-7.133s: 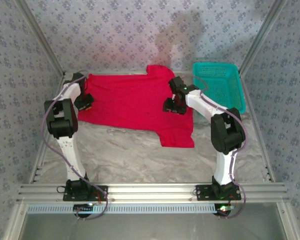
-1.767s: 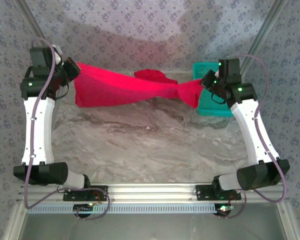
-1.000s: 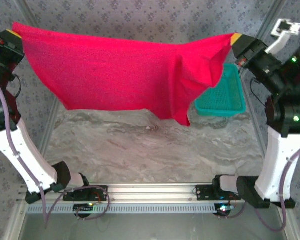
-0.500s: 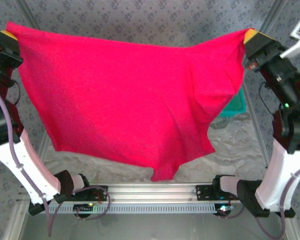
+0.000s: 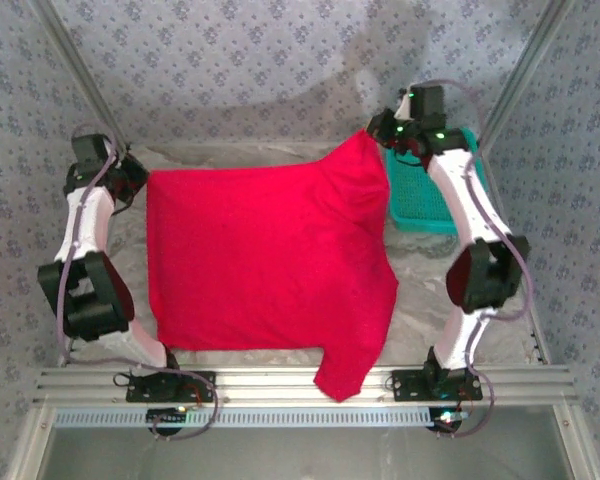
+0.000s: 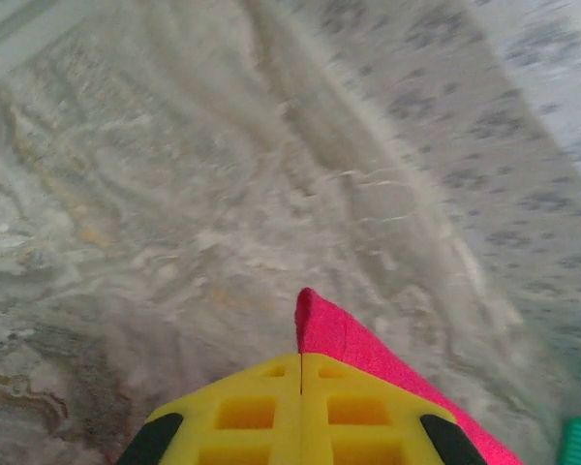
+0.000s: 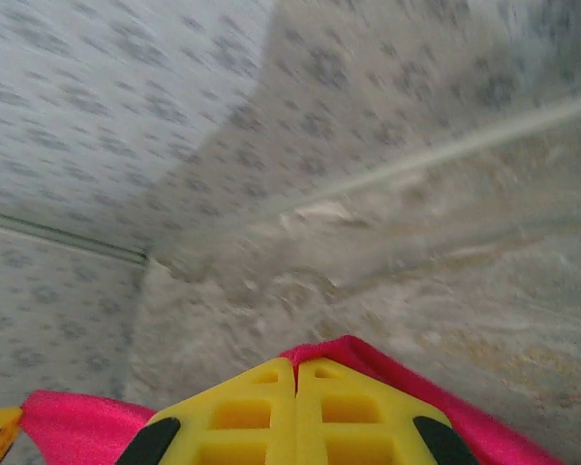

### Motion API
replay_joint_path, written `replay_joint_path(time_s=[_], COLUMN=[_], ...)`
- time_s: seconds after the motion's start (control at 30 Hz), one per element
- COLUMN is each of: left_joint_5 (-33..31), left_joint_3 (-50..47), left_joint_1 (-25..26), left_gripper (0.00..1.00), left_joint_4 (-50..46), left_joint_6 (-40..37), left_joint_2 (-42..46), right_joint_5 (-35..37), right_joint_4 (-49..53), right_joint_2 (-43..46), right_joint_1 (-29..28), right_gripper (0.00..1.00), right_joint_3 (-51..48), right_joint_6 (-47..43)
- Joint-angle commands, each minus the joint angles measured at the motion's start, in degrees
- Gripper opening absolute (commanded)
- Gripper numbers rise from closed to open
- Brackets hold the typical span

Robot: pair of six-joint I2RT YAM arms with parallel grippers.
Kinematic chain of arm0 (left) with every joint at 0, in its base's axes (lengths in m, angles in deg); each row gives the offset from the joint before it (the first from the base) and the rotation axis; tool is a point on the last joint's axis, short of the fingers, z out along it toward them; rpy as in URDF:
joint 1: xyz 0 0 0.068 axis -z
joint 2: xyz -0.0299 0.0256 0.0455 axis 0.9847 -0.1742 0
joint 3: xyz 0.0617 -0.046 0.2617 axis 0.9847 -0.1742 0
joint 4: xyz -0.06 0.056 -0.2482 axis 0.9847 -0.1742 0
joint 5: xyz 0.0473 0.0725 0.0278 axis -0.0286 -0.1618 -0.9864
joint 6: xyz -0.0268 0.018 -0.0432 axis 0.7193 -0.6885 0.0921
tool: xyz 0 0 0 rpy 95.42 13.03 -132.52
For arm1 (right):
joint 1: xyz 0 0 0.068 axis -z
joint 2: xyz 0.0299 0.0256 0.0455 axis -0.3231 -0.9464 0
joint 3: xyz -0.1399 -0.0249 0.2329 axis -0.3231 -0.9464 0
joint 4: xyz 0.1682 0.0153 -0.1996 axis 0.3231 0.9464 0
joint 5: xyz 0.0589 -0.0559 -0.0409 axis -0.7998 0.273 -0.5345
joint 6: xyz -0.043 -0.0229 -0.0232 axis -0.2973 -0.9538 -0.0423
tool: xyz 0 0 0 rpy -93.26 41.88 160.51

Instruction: Fold the inside-out t-shirt

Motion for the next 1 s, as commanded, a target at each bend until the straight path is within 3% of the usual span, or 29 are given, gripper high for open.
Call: replay_joint_path(time_s=[0.0,0.07,0.1,0.13,0.2,0.23,0.33,0.43,0.53,0.7,0.97], left_joint_5=[-3.22,-3.96,-3.70,-3.08,-3.37,-4.27,-8.68,-11.58,-4.75,5.88,3.02], left_joint_3=[3.92,8.55,11.55,14.95,20.52,22.28,23.36,16.17,2.19,-17.22,-28.69], left_joint_1=[-0.17,0.21,0.43,0.75,1.36,1.74,2.70,5.52,10.76,16.20,15.74], left_gripper=[0.00,0.00,0.09,0.23,0.40,0.44,0.49,0.50,0.50,0.50,0.50], left_joint_4=[5.25,2.93,1.15,-1.17,-6.50,-8.61,-14.58,-14.34,-5.10,10.10,9.04], left_joint_6=[-2.30,-3.39,-3.95,-4.48,-5.57,-6.06,-6.14,-5.72,-3.72,3.07,0.90], left_joint_2=[-6.55,-11.91,-14.90,-17.88,-21.83,-22.87,-21.52,-14.31,-6.22,-2.31,0.60], right_joint_5=[1.83,1.73,1.20,0.07,-2.22,-2.51,0.50,3.19,3.96,3.47,6.17], right_joint_4=[-0.81,1.92,3.81,5.62,8.71,10.35,12.99,12.51,7.49,0.06,-4.42], right_joint_2=[-10.50,-18.86,-23.26,-27.18,-32.79,-33.92,-30.88,-23.97,-16.32,-9.44,-2.27], right_joint_1=[-0.13,-0.35,-0.46,-0.60,-0.83,-1.11,-2.19,-3.72,-6.58,-11.18,-12.20], right_gripper=[0.00,0.00,0.02,0.17,0.41,0.50,0.64,0.65,0.62,0.57,0.54], right_joint_3=[7.66,15.47,20.57,25.46,32.18,35.29,33.99,24.19,8.21,-12.30,-35.86], right_joint_6=[1.91,3.58,4.94,5.73,7.70,8.29,6.36,3.16,1.73,0.94,4.11])
